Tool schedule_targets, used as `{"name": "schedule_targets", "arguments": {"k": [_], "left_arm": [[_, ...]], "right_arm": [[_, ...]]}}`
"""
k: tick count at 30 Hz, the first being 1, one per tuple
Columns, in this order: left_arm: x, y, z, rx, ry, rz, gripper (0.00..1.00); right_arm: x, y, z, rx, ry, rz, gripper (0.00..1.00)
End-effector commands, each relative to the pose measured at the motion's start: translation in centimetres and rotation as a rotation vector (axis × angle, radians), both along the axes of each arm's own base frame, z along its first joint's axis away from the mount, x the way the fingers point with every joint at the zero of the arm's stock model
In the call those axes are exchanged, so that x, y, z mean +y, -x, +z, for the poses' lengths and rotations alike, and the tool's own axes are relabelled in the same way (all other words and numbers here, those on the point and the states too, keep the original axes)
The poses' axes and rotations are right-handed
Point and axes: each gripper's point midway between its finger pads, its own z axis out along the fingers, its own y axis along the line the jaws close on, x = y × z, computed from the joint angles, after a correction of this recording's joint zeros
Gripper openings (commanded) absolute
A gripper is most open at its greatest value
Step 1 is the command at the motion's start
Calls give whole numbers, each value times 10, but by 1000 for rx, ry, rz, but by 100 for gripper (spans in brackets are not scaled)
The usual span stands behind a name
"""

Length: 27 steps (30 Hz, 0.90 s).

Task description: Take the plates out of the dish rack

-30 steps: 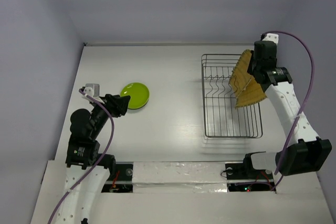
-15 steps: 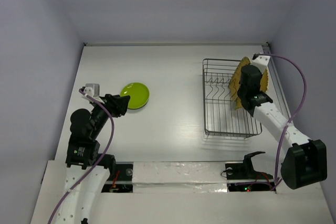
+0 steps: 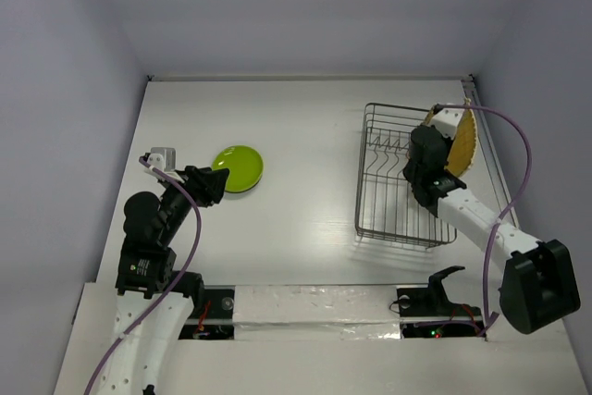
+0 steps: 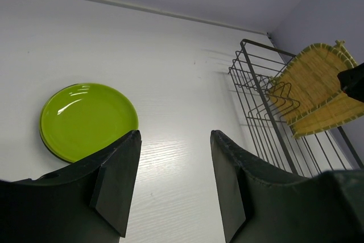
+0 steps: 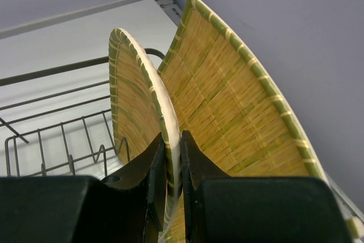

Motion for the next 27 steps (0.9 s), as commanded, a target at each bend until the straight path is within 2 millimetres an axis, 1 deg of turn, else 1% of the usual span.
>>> {"name": "schedule_targets", "arguments": {"k": [1,3,4,5,6,7,8,9,10,11,12,13,14,15,17,18,20,21,22,23,25,26,27], "left_arm": [[-1,-2,6,-31,2,-6,48],[-2,-2,6,-32,4,-9,48],[-2,-2,7,-35,4,-9,48],[-2,-2,6,-34,3,-7,48],[-1,-1,7,-37,4,-3,48],[0,-1,8,-38,4,-1,48],[0,-1,9,-40,5,-1,48],[-1,-1,8,-37,4,-1,48],[-1,-2,7,-37,4,-1,48],[-1,-2,7,-36,3,-3,48],[-1,-1,9,-40,3,-4,48],[-1,-1,9,-42,4,-7,48],[-1,-1,9,-44,2,-7,48],[-1,0,10,-45,4,-7,48],[-1,1,10,-50,3,-6,48],[-1,1,10,-49,5,-4,48],[0,1,11,-51,3,-3,48],[-1,1,10,-50,3,-4,48],[-1,1,10,-48,4,-6,48],[-3,1,10,-48,3,-13,48],[-2,2,11,-51,5,-12,48],[-2,2,11,-52,5,-9,48],[-1,2,11,-52,6,-6,48]], "right_arm": [[5,0,67,-353,-144,-94,0],[15,-4,61,-327,-154,-66,0],[23,-8,55,-318,-180,-42,0],[29,-12,46,-266,-175,-16,0],[35,-18,32,-222,-195,-4,0],[36,-19,27,-220,-226,-18,0],[36,-16,17,-153,-211,-18,0],[40,-18,23,-156,-232,-6,1],[42,-17,28,-155,-241,16,8],[44,-14,24,-107,-235,31,13],[49,-16,33,-105,-259,57,15],[53,-16,34,-89,-265,78,16],[56,-15,29,-50,-262,97,17],[61,-15,27,-30,-272,127,24],[65,-13,23,-2,-276,160,41],[71,-13,20,20,-284,195,55],[75,-11,21,57,-282,227,65],[74,-11,24,61,-284,230,70],[77,-11,28,69,-283,252,72],[74,-12,38,64,-287,253,73],[75,-14,47,67,-307,280,75],[68,-13,47,83,-309,270,76],[68,-16,56,80,-321,287,78]]}}
